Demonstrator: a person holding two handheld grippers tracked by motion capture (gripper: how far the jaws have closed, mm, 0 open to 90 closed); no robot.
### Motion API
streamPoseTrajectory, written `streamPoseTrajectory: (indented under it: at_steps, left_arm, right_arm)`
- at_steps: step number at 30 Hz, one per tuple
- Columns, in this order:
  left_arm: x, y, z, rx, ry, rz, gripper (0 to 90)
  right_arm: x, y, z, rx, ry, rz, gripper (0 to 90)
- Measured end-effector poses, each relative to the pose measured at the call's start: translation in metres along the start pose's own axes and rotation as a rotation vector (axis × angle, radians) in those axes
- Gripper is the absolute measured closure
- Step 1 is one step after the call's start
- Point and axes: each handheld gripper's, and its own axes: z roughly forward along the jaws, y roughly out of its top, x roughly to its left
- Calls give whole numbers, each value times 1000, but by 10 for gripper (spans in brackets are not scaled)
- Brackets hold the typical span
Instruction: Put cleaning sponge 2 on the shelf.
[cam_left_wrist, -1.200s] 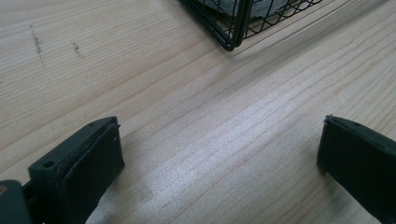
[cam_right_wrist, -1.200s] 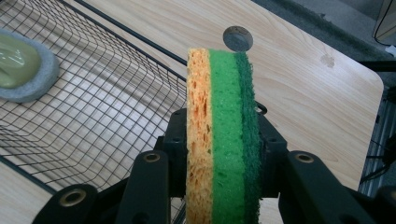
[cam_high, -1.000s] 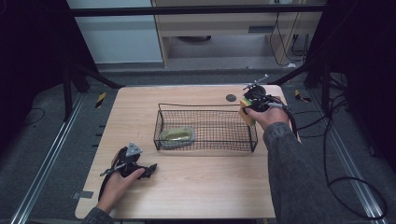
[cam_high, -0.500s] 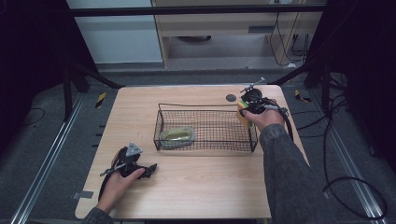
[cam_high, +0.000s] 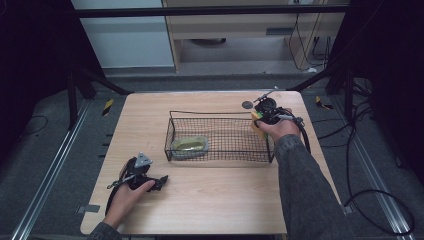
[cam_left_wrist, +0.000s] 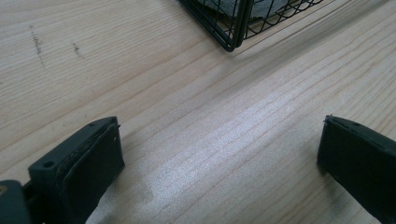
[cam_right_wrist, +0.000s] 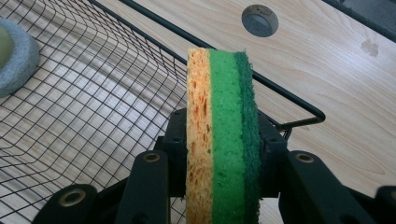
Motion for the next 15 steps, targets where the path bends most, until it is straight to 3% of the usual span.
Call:
streamPoseTrajectory:
  at_steps: [15]
  left_arm:
    - [0, 0, 0, 0, 0, 0, 0]
  right_arm:
    - [-3, -11, 17, 24, -15, 2, 648]
